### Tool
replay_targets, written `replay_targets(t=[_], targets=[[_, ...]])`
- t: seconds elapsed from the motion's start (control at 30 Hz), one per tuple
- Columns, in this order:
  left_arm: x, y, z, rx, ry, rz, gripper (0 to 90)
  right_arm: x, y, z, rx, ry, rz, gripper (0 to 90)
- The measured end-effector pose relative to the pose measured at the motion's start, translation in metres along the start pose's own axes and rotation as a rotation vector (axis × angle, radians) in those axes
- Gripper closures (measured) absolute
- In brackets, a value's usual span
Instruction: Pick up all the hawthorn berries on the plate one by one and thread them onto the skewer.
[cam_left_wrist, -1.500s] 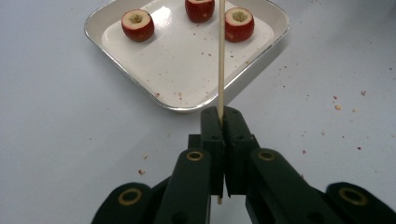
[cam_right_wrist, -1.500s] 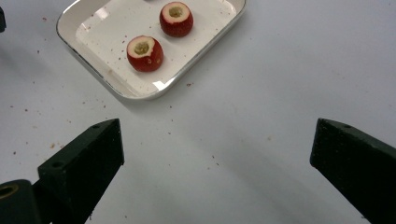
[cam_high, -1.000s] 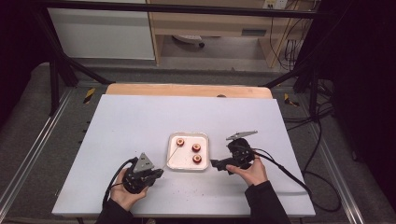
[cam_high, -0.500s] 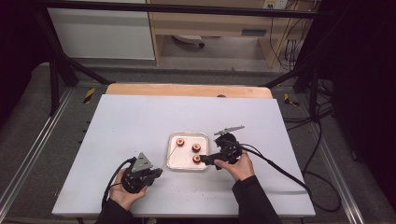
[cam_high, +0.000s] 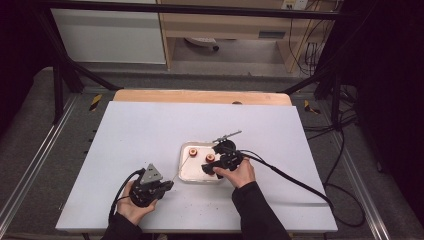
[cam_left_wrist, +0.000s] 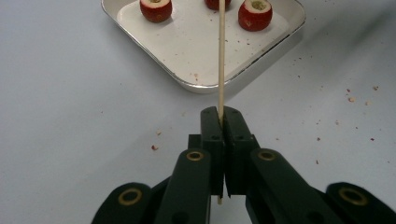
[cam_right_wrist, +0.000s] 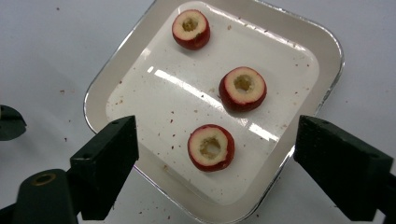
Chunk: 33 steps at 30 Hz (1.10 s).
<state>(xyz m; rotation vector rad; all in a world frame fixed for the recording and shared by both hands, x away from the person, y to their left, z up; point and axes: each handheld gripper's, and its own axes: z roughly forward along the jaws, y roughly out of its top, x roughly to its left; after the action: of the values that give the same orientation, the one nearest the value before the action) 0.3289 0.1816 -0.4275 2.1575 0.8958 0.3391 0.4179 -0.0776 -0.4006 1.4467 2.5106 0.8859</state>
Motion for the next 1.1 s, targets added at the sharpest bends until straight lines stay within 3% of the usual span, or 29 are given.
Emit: replay_targets(t=[0.2, 0.27, 0.3, 0.53, 1.1], targets=[[-0.001, 0.000, 0.001, 0.003, -0.002, 0.001, 88.3, 0.003, -0.001, 0.008, 0.045, -0.009, 0.025, 24.8], [0.000, 0.000, 0.002, -0.006, -0.012, 0.005, 88.3, 0.004, -0.002, 0.011, 0.055, -0.023, 0.042, 29.5], [-0.001, 0.000, 0.002, -0.005, -0.013, 0.006, 88.3, 0.004, -0.002, 0.012, 0.063, -0.029, 0.075, 33.8], [-0.001, 0.000, 0.002, -0.005, -0.015, 0.009, 88.3, 0.003, -0.001, 0.018, 0.089, -0.020, 0.114, 44.2], [-0.002, 0.000, 0.003, -0.001, -0.021, 0.012, 88.3, 0.000, 0.000, 0.027, 0.123, -0.009, 0.167, 58.3]])
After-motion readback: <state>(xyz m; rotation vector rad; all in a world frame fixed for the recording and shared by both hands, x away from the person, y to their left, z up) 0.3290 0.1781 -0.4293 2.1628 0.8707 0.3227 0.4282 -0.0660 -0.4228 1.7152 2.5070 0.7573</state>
